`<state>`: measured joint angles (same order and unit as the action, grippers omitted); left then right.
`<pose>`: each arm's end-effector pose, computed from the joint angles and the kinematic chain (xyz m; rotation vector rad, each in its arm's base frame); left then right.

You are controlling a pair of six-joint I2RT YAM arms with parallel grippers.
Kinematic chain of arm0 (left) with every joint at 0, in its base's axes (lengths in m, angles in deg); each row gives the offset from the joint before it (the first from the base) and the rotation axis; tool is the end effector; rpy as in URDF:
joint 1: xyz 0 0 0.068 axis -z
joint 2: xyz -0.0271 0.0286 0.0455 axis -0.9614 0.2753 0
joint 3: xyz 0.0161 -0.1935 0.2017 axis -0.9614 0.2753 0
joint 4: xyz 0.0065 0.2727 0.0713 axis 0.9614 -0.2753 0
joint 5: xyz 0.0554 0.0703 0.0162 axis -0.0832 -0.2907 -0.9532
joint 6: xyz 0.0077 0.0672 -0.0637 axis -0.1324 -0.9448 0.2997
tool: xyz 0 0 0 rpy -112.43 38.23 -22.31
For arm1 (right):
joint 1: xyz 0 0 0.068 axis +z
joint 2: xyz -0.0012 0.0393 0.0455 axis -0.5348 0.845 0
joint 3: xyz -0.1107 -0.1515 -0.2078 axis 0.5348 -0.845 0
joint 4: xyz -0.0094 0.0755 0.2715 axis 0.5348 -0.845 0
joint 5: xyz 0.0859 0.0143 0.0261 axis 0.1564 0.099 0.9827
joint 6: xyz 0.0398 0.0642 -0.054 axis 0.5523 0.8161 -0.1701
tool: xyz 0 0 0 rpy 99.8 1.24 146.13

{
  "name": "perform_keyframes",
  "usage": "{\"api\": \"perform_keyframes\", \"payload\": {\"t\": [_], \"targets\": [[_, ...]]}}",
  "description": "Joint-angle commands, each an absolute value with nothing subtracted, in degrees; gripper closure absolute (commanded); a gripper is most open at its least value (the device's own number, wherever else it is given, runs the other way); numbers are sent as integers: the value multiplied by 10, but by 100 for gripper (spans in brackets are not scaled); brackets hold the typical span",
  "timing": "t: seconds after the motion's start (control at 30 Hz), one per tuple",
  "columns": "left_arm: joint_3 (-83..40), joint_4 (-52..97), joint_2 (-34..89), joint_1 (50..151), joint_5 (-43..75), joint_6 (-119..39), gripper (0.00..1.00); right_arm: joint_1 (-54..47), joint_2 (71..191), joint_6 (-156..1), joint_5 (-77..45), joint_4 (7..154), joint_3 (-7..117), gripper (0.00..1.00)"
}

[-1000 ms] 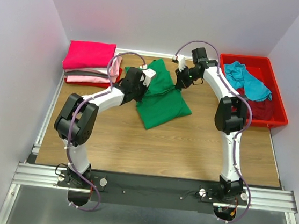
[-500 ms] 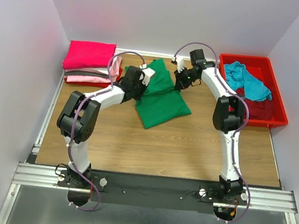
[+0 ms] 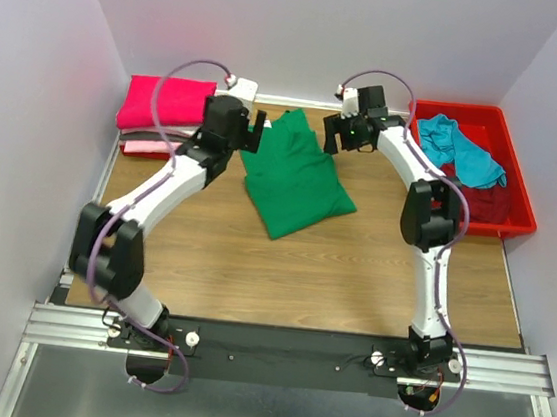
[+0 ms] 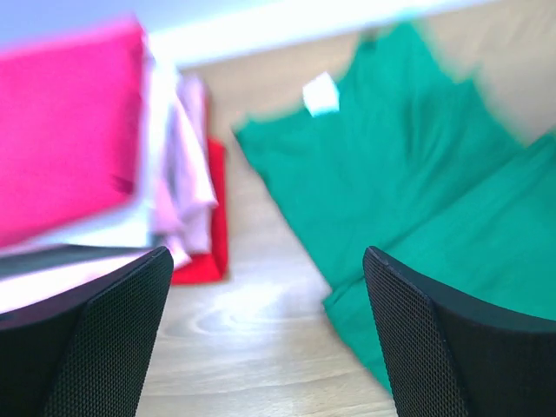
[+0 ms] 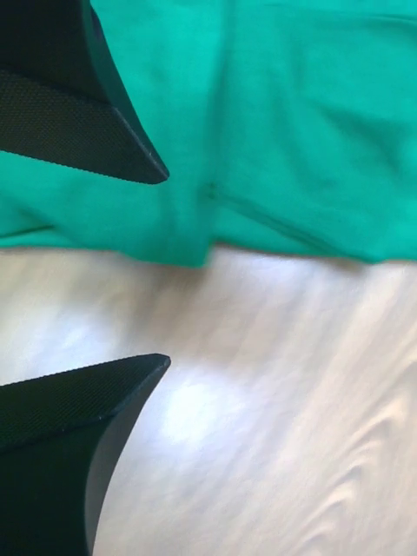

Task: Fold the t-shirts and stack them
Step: Fold the tshirt

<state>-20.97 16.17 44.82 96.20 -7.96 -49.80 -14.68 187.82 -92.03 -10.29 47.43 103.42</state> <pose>0.4191 -0.1465 0.2770 0.1754 1.9871 0.0004 0.5655 0.1996 0.1750 -0.6265 2.3211 0.3530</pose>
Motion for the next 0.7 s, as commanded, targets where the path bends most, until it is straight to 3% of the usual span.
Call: {"api": "perform_keyframes", "payload": {"t": [0.0, 0.13, 0.17, 0.33, 0.5, 0.67], "targets": [[-175, 154, 340, 961, -12, -459, 3, -176, 1768, -920, -21, 508, 937, 11], [-64, 139, 256, 969, 148, -330, 10, -210, 1665, -992, 94, 489, 768, 8], [-8, 141, 241, 975, 167, -306, 14, -211, 1651, -1005, 98, 475, 744, 8], [143, 193, 141, 1048, 176, -133, 16, -228, 1573, -1060, 126, 450, 576, 13], [248, 275, 111, 1079, 161, -48, 16, -252, 1596, -1058, 162, 445, 561, 31], [249, 332, 190, 1080, 156, -24, 16, -256, 1636, -1043, 190, 439, 571, 34]]}}
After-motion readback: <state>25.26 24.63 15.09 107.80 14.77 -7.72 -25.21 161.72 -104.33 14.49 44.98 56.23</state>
